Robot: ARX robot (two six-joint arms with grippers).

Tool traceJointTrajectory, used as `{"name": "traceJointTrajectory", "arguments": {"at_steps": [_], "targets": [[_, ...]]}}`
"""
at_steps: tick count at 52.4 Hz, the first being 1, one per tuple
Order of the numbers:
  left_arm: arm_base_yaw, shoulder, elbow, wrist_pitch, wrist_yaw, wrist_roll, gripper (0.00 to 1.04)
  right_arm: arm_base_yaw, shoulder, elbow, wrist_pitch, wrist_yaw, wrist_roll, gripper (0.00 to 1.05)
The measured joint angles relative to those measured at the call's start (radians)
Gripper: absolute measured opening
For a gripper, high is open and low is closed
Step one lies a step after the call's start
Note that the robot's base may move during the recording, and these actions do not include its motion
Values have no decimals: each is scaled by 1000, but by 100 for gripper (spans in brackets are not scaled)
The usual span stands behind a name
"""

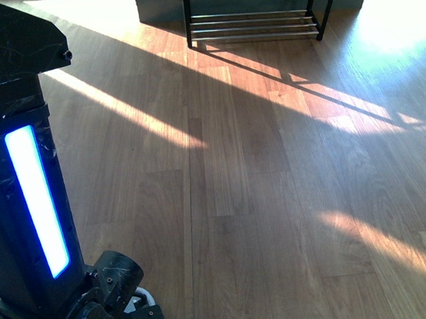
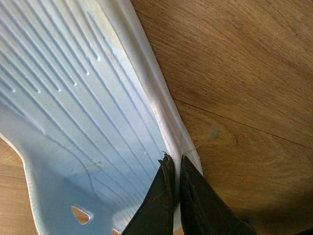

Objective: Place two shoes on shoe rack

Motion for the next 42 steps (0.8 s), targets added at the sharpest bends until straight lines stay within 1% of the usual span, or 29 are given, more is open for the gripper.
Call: {"name": "traceJointTrajectory", "arguments": {"at_steps": [15,19,29,38,42], "targets": [[0,0,0,0,0,0,2,0,0,0,0,0,0,1],[2,0,-13,43,24,-49,2,0,0,0,0,0,0,1],[11,9,-92,289,29,-254,2,0,0,0,0,0,0,1],[9,61,-158,684,6,-484,2,0,0,0,0,1,0,1],[5,79,-155,795,-30,-546,2,0,0,0,0,0,0,1]]}}
